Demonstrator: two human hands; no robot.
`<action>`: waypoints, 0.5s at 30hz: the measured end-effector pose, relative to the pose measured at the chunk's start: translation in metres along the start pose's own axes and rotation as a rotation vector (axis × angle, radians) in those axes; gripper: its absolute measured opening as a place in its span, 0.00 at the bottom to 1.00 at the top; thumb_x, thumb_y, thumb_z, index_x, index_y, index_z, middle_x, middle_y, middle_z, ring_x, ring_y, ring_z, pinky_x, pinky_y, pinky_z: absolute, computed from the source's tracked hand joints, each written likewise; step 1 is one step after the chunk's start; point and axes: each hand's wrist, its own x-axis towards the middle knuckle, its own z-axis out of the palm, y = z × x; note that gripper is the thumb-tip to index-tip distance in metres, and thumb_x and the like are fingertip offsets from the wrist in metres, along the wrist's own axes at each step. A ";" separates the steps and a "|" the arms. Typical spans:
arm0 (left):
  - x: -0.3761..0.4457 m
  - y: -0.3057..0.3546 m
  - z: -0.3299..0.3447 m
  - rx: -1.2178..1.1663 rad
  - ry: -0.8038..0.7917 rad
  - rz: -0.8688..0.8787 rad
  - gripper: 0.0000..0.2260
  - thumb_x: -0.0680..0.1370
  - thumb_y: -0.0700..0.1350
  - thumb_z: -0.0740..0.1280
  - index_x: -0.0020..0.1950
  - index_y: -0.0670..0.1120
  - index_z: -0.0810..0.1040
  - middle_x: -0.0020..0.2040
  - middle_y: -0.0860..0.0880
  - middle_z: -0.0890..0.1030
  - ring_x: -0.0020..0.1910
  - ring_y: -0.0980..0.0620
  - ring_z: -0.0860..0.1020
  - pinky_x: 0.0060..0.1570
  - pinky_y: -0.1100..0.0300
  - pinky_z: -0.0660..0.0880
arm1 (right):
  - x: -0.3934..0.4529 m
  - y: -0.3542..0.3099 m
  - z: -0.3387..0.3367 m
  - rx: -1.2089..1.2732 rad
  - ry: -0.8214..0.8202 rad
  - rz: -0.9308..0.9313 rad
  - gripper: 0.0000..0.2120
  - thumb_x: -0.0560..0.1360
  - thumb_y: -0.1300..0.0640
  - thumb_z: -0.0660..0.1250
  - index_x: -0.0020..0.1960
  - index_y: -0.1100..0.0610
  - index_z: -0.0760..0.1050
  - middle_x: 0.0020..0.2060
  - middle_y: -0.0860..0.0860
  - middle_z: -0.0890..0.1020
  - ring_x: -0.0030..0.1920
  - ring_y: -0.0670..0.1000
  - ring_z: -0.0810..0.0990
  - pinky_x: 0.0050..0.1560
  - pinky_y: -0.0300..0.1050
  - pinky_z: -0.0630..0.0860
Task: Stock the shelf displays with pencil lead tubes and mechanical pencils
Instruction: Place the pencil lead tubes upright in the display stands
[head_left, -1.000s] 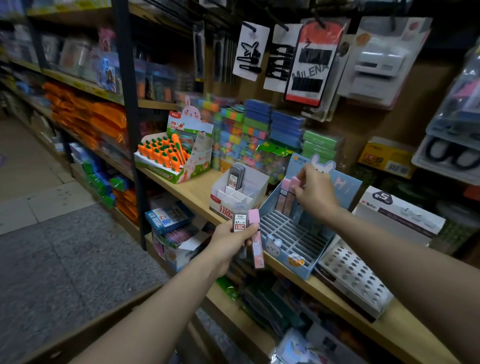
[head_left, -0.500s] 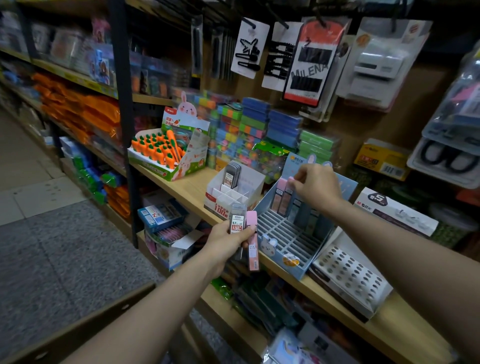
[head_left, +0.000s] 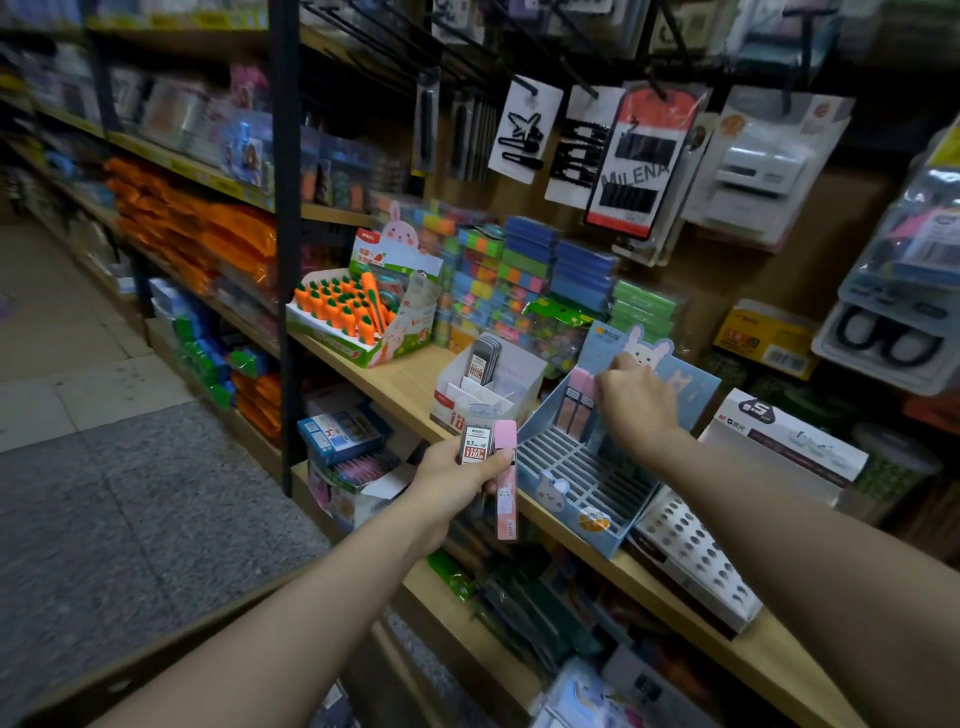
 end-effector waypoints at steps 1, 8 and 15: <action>-0.003 0.001 -0.003 0.000 0.007 0.004 0.02 0.76 0.47 0.71 0.44 0.49 0.82 0.32 0.53 0.80 0.36 0.54 0.75 0.42 0.57 0.73 | -0.003 -0.004 0.002 -0.004 -0.015 0.007 0.11 0.79 0.62 0.63 0.59 0.62 0.77 0.56 0.57 0.73 0.52 0.61 0.77 0.45 0.53 0.75; -0.014 0.011 -0.005 0.040 0.028 0.011 0.03 0.76 0.49 0.70 0.44 0.51 0.82 0.32 0.53 0.79 0.37 0.54 0.77 0.34 0.60 0.71 | -0.015 -0.013 0.004 0.464 0.095 0.065 0.15 0.79 0.56 0.64 0.64 0.59 0.72 0.57 0.56 0.73 0.52 0.56 0.76 0.48 0.52 0.76; -0.001 0.019 0.016 0.121 -0.015 0.060 0.05 0.76 0.46 0.71 0.52 0.50 0.81 0.33 0.55 0.81 0.35 0.56 0.77 0.29 0.64 0.71 | -0.047 -0.029 -0.007 1.197 -0.293 -0.144 0.08 0.78 0.56 0.68 0.55 0.56 0.81 0.46 0.54 0.85 0.44 0.55 0.85 0.46 0.50 0.83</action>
